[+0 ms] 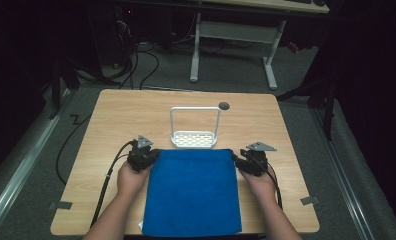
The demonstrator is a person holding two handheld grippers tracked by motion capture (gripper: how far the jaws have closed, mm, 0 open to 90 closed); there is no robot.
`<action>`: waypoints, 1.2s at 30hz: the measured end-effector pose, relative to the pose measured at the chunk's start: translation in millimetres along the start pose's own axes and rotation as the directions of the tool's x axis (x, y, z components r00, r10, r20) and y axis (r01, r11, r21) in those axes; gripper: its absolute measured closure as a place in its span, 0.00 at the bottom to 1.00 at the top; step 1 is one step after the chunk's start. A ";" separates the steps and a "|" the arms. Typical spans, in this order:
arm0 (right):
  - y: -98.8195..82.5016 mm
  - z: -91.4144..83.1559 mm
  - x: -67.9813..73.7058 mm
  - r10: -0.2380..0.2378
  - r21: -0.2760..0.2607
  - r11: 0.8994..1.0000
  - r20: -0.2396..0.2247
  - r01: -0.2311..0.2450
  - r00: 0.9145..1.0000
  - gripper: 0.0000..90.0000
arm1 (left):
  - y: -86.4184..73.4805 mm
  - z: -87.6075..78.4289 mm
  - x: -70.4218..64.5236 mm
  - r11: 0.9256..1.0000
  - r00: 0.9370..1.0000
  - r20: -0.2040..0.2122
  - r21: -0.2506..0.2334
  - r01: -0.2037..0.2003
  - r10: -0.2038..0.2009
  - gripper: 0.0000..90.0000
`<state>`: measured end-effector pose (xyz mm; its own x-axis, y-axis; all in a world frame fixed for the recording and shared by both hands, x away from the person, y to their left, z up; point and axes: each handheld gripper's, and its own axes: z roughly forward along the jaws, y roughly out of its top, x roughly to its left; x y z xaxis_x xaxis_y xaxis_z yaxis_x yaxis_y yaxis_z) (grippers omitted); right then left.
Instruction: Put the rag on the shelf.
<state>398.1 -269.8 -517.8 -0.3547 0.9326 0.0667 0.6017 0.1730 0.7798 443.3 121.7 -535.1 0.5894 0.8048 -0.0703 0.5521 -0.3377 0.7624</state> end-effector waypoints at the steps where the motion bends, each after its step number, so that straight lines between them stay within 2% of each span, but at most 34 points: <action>1: 4.2 3.6 -1.1 -0.009 0.003 1.000 0.008 0.009 1.000 0.59 | 0.1 0.1 0.5 1.000 1.000 -0.003 -0.003 -0.002 0.002 0.96; 5: 13.0 13.1 0.0 -0.036 0.013 0.999 0.016 0.035 0.999 0.59 | 0.0 0.3 0.9 1.000 1.000 0.006 -0.003 0.013 -0.013 0.96; 9: 15.7 24.6 3.8 -0.060 0.059 0.997 0.023 0.059 0.998 0.61 | 0.1 0.3 1.8 1.000 1.000 0.012 -0.002 0.018 -0.018 0.96; 11: 14.8 30.1 4.1 -0.051 0.073 0.996 0.019 0.049 0.999 0.63 | 0.0 0.3 2.2 1.000 1.000 0.014 -0.003 0.024 -0.024 0.96; 13: 13.2 33.6 4.1 -0.051 0.093 0.994 0.012 0.050 0.999 0.71 | 0.0 0.2 3.0 1.000 0.999 0.019 -0.003 0.029 -0.029 0.96; 14: 12.2 34.0 4.7 -0.063 0.083 0.995 0.016 0.061 0.998 0.73 | 0.0 0.0 4.2 0.999 0.999 0.025 0.000 0.033 -0.033 0.96; 15: 12.4 33.8 5.8 -0.054 0.085 0.995 0.011 0.053 0.998 0.81 | 0.0 0.1 4.7 0.999 0.999 0.028 0.000 0.038 -0.038 0.96; 18: 12.4 33.3 8.7 -0.065 0.091 0.994 -0.002 0.065 0.998 0.93 | -0.2 0.1 6.4 0.998 0.998 0.039 -0.001 0.056 -0.056 0.96; 22: 12.3 31.5 12.0 -0.066 0.098 0.993 -0.013 0.067 0.998 0.98 | -0.4 -0.4 8.0 0.998 0.997 0.040 -0.002 0.070 -0.070 0.97; 23: 12.4 28.1 13.7 -0.048 0.078 0.996 -0.023 0.050 0.999 0.98 | -0.7 -0.9 8.1 0.997 0.997 0.044 -0.008 0.071 -0.071 0.97; 26: 13.3 18.7 18.6 -0.043 0.016 0.999 -0.031 0.043 0.999 0.98 | -2.6 -4.8 6.8 0.998 0.997 0.056 -0.037 0.057 -0.055 0.97; 31: 7.0 4.4 24.9 -0.038 -0.072 0.997 -0.039 0.035 0.999 0.98 | -5.8 -9.9 2.2 0.997 0.998 0.054 -0.074 0.022 -0.018 0.97; 32: 4.6 2.9 25.1 -0.019 -0.076 0.997 -0.057 0.014 0.998 0.98 | -6.0 -10.8 0.4 0.997 0.999 0.050 -0.078 0.004 -0.001 0.97; 36: 1.4 -2.1 28.5 -0.026 -0.085 0.996 -0.072 0.020 0.997 0.98 | -7.2 -16.2 0.1 0.994 0.998 0.063 -0.108 0.027 -0.020 0.98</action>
<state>387.4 -243.7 -513.5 -0.4207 0.9026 0.0910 0.5313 0.1638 0.8312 429.8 132.1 -530.1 0.6138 0.7794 -0.1261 0.5011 -0.2611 0.8250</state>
